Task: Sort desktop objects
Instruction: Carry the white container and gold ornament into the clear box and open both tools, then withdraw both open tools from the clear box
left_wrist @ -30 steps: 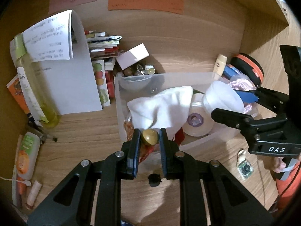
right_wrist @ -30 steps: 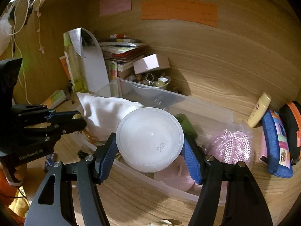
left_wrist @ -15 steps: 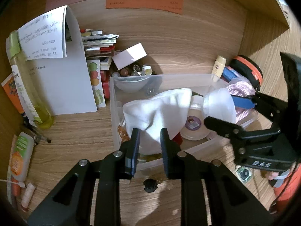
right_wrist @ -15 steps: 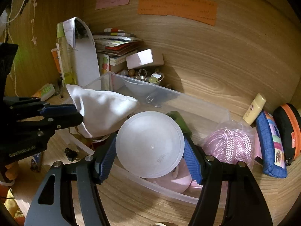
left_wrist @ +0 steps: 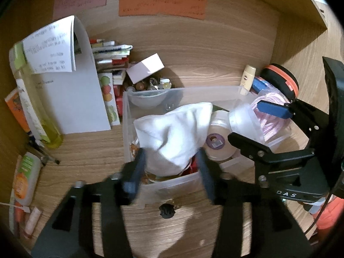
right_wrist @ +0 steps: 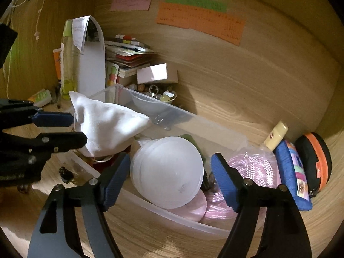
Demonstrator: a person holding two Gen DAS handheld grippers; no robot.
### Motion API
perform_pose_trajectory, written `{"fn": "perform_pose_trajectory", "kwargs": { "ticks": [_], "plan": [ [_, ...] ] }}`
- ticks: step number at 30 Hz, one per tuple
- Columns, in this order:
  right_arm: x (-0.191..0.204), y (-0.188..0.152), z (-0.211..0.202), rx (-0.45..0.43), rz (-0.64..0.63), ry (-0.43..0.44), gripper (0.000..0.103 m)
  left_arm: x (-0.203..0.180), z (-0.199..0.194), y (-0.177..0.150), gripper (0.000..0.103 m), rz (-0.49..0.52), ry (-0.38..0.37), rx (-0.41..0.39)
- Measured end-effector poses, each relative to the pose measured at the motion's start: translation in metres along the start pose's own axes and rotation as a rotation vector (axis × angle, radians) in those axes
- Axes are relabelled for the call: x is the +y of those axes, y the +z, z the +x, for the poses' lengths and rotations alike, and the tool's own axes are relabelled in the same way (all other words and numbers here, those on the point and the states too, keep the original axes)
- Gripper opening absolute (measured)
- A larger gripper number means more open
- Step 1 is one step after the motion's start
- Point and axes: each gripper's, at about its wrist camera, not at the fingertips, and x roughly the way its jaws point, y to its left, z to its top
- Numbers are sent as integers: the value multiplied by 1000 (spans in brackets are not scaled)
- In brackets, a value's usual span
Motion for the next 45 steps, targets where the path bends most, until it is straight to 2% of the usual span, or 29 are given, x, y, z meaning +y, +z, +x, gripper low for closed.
{"fn": "perform_pose_trajectory", "kwargs": {
  "ticks": [4,10,12,18,23,28,39,45],
  "plan": [
    [-2,0,-1,1,3,0,77,-5,-10,2,58,15,15,-19],
    [2,-2,-5,-17,-15,7,82,-1,-28,7,70,-9,20,-43],
    [3,-3,-8,-26,-18,0,87,0,-36,8,77,-17,34,-58],
    [1,0,-15,-21,-6,0,88,10,-61,5,94,-42,75,-98],
    [-3,0,-30,-25,18,3,94,16,-72,-3,95,-41,89,-92],
    [-5,-10,-47,-28,27,-24,96,19,-72,-15,95,-33,100,-63],
    [-15,-49,-67,39,82,-73,96,36,-74,-52,95,-48,116,15],
    [-20,-73,-74,87,100,-114,96,45,-75,-77,95,-61,88,76]
  ]
}}
